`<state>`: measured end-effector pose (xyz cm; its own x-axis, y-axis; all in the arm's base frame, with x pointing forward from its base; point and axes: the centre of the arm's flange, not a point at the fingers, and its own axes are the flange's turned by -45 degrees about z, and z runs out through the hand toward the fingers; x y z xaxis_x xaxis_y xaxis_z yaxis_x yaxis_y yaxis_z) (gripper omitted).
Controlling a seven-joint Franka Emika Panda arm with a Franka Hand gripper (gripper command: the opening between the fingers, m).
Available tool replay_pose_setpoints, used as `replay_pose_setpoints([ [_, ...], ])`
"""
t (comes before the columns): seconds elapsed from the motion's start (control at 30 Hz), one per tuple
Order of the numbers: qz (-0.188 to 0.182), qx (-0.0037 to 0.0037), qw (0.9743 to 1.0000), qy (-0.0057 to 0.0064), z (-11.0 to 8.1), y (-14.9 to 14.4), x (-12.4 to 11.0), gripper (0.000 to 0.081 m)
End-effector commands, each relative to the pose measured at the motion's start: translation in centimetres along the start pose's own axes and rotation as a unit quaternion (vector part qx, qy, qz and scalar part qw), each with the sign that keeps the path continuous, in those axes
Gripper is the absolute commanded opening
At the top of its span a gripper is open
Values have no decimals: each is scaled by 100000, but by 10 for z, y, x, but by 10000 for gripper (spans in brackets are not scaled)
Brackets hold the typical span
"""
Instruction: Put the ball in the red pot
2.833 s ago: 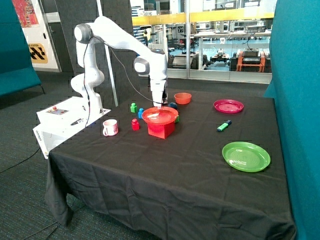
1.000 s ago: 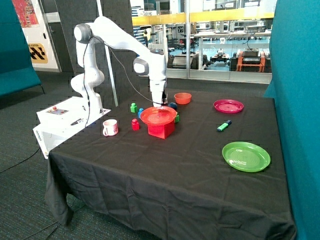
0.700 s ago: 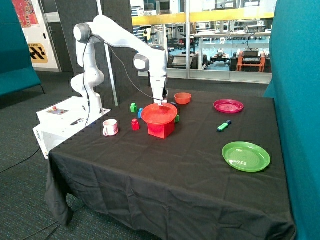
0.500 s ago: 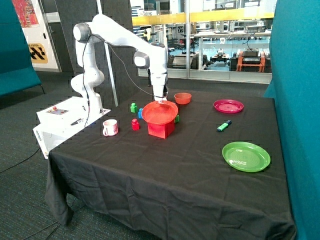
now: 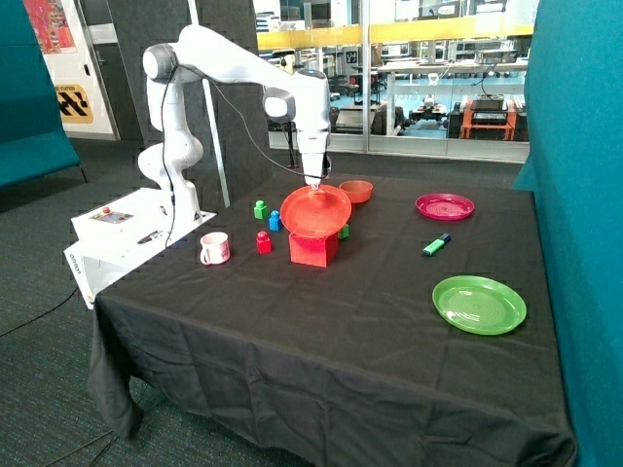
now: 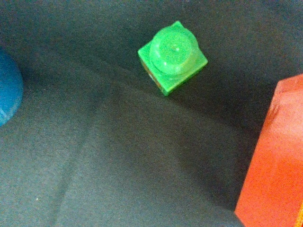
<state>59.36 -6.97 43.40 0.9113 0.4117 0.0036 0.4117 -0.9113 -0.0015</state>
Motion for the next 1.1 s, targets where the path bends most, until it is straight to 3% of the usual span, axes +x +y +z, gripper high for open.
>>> replay_pose_setpoints([
  [0.0,244,-78,100000,-181,-12,1,6,0],
  [0.27,1027,-79,99995,-181,-19,9,7,0],
  [0.33,-336,-77,99999,-182,-21,11,7,0],
  [0.37,1643,-80,99986,-180,-23,13,8,0],
  [0.5,1367,-80,99990,-180,-27,16,11,0],
  [0.53,19213,-111,98137,-163,-43,17,25,0],
  [0.57,17051,-107,98535,-166,-51,18,31,0],
  [0.6,902,-79,99996,-181,-43,20,24,0],
  [0.63,5893,-88,99826,-176,-48,22,25,0],
  [0.67,15833,-105,98738,-167,-55,24,32,0],
  [0.7,18544,-110,98265,-164,-59,24,38,0],
  [0.73,15791,-105,98745,-167,-60,26,39,0],
  [1.07,15791,-105,98745,-167,-62,27,40,0],
])
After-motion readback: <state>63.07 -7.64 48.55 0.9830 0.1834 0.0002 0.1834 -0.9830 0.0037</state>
